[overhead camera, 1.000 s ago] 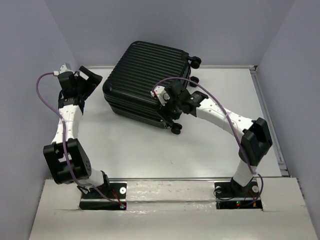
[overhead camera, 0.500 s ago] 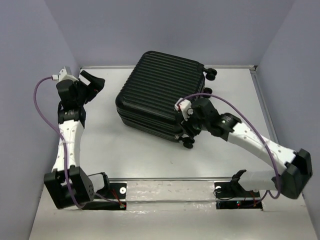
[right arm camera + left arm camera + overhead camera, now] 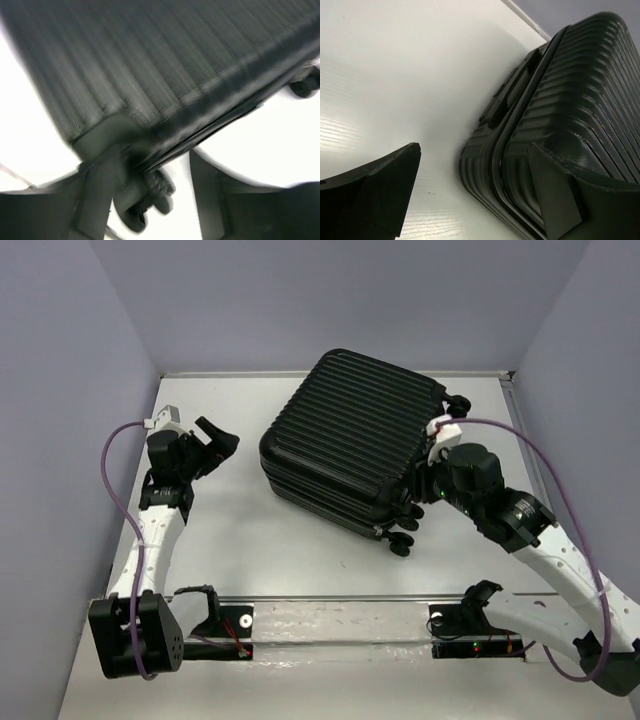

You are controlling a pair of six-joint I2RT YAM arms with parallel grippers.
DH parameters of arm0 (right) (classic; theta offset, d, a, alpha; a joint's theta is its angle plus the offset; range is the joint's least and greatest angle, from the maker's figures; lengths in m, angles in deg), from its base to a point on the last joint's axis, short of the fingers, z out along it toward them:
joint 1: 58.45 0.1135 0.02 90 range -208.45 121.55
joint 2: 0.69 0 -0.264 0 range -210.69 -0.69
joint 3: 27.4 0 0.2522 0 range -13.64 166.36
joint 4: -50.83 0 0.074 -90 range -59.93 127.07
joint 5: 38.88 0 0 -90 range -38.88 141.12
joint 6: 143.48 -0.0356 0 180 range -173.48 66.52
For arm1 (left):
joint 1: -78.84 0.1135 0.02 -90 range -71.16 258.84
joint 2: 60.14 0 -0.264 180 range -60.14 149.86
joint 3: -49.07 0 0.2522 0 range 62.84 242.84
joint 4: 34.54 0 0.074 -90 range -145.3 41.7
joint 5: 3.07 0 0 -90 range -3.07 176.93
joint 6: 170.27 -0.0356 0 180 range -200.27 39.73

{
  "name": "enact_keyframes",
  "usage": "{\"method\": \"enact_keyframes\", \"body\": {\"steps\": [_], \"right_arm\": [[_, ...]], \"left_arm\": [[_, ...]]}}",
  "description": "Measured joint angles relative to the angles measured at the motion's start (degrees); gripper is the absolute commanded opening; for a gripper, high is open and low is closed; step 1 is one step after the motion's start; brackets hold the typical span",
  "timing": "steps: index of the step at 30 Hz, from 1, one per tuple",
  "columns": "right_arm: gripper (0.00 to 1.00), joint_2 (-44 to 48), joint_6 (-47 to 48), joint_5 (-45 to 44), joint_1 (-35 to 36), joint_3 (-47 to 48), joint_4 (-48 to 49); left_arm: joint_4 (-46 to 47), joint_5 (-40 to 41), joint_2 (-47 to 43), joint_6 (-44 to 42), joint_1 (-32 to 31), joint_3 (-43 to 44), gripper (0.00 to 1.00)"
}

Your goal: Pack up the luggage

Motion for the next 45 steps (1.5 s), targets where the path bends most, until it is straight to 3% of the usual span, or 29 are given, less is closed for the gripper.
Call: {"method": "enact_keyframes", "body": {"steps": [3, 7, 9, 19, 25, 30, 34, 37, 40, 41, 45], "right_arm": [[0.07, -3.15, -4.22, -3.15, -4.94, 2.38, 1.70], [0.07, -11.02, -10.67, -4.35, -19.45, 2.43, 7.26], [0.07, -13.38, -12.90, -5.05, -22.73, 0.90, 8.26], [0.07, -22.25, -15.37, -2.56, -24.98, 0.20, 11.72], [0.07, -30.12, -14.14, -0.44, -25.68, 4.90, 12.04], [0.07, -33.33, -11.50, 3.91, -26.93, 7.58, 12.57], [0.07, -38.36, -9.05, 9.57, -27.61, 12.20, 13.42], [0.10, -47.01, -7.30, 15.87, -27.54, 21.00, 14.45], [0.23, -55.93, -6.49, 20.87, -27.02, 31.98, 14.25], [0.37, -58.77, -6.45, 22.51, -26.80, 35.36, 14.05], [0.70, -68.76, -9.68, 27.80, -26.10, 48.92, 15.30]], "left_arm": [[1.38, 0.20, 2.75, 0.98, -2.29, 0.02, 0.99], [3.50, 0.63, 9.22, 2.69, -4.68, 2.84, 0.99], [3.74, 1.20, 13.25, 3.04, -4.96, 5.22, 0.99], [2.43, 2.05, 40.52, 1.95, -8.17, 27.76, 0.98], [1.97, 2.84, 46.49, 2.34, -13.70, 27.85, 0.97], [11.19, 4.44, 42.10, 6.54, -13.73, 17.07, 0.97], [17.35, 8.31, 30.29, 10.29, -13.86, 1.38, 0.97], [19.56, 12.83, 20.09, 11.58, -13.97, -9.35, 0.97], [20.31, 15.87, 13.29, 12.02, -14.36, -15.19, 0.98], [20.20, 16.68, 11.23, 12.00, -14.56, -16.81, 0.98], [13.18, 20.00, 0.76, 10.12, -16.11, -20.63, 0.99]]}}
